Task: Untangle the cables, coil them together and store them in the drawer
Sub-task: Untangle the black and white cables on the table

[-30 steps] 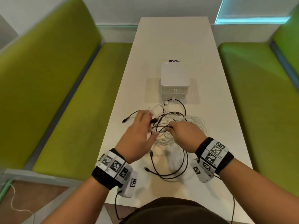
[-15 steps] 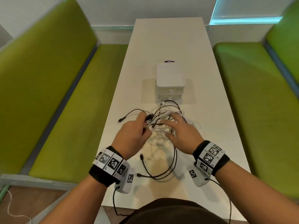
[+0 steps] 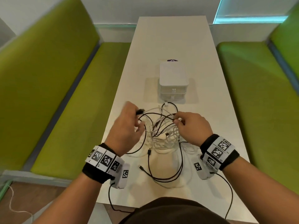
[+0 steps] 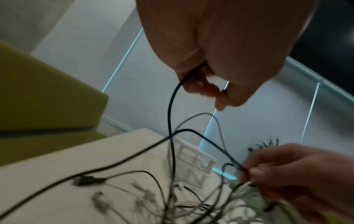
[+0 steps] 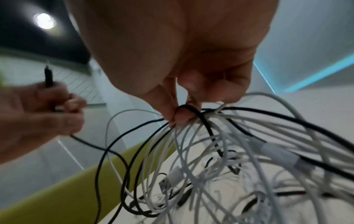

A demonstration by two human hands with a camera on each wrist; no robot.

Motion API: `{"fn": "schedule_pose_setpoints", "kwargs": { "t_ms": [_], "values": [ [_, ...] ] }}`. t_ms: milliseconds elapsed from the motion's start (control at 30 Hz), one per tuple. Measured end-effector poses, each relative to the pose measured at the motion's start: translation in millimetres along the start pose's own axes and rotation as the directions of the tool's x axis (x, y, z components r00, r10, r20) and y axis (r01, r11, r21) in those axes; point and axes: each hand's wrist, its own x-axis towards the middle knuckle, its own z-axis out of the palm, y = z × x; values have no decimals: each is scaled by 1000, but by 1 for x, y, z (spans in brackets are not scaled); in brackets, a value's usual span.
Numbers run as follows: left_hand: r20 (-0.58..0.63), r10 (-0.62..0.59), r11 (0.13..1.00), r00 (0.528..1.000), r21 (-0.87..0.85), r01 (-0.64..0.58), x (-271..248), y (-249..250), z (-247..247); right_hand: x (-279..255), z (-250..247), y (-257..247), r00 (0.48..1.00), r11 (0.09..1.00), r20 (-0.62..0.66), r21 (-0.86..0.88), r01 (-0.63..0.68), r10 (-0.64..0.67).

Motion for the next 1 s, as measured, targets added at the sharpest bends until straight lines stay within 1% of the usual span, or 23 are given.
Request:
{"fn": "schedule_pose_setpoints", "kwargs": {
  "t_ms": [33, 100, 133, 167, 200, 267, 333, 400, 467, 500, 533, 567, 633, 667, 700, 733, 767, 800, 833, 900, 933, 967, 1000],
  "values": [
    [76, 45, 998, 996, -40, -42, -1, 4, 4, -1, 1, -2, 999, 999, 11, -36, 39, -38],
    [216, 127, 992, 968, -46, -120, -2, 10, 16, -1, 5, -6, 982, 980, 18, 59, 188, -190],
    [257, 152, 988, 954, -15, -153, -2, 12, 23, -2, 6, -7, 964, 956, 4, 125, 264, -267],
    [267, 147, 987, 952, 23, -159, -1, 15, 30, -3, 7, -5, 946, 932, -8, 173, 320, -323],
    [255, 114, 989, 960, 59, -133, 0, 17, 32, -4, 10, -3, 931, 910, -15, 208, 360, -365],
    [263, 37, 992, 964, 104, -67, 5, 18, 31, -6, 14, 2, 915, 887, -26, 236, 396, -402],
    [355, -10, 990, 935, 137, -42, 9, 19, 30, -9, 18, 7, 915, 883, -41, 249, 399, -402],
    [436, -14, 985, 900, 163, -63, 9, 19, 28, -12, 18, 9, 914, 893, -36, 200, 402, -404],
    [487, 0, 973, 873, 203, -114, 7, 20, 26, -14, 17, 7, 934, 935, 45, 32, 353, -354],
    [487, 33, 969, 873, 197, -147, 6, 22, 25, -14, 17, 6, 945, 944, 86, -77, 322, -315],
    [454, 85, 973, 887, 155, -172, 5, 25, 22, -13, 18, 6, 954, 938, 116, -185, 293, -275],
    [388, 141, 977, 911, 94, -191, 5, 28, 17, -13, 20, 8, 960, 924, 148, -270, 270, -237],
    [243, 188, 981, 952, 0, -194, 7, 30, 6, -10, 22, 11, 965, 914, 203, -338, 226, -164],
    [213, 168, 985, 963, -4, -171, 8, 28, 0, -7, 24, 13, 967, 924, 213, -324, 203, -139],
    [225, 135, 988, 965, 39, -147, 11, 23, -6, -4, 23, 13, 975, 939, 191, -302, 168, -113],
    [265, 84, 984, 961, 129, -122, 14, 16, -11, -1, 21, 13, 985, 951, 148, -283, 129, -90],
    [310, 10, 961, 951, 259, -95, 16, 6, -14, 2, 18, 12, 991, 956, 107, -272, 106, -79],
    [332, -94, 909, 939, 414, -56, 17, -4, -14, 4, 16, 12, 992, 959, 76, -260, 114, -98],
    [322, -203, 836, 925, 549, -8, 16, -12, -14, 4, 15, 10, 989, 957, 56, -247, 150, -141],
    [284, -345, 713, 895, 699, 54, 12, -23, -9, 2, 13, 5, 972, 953, 45, -190, 235, -230],
    [268, -366, 689, 891, 722, 65, 9, -24, -6, 1, 15, 3, 966, 956, 56, -143, 256, -251],
    [255, -350, 699, 901, 712, 70, 8, -22, -4, 0, 17, 2, 966, 963, 81, -92, 254, -247],
    [254, -294, 744, 921, 666, 53, 6, -18, -1, -1, 20, 2, 964, 967, 119, -63, 247, -238]
  ]
}}
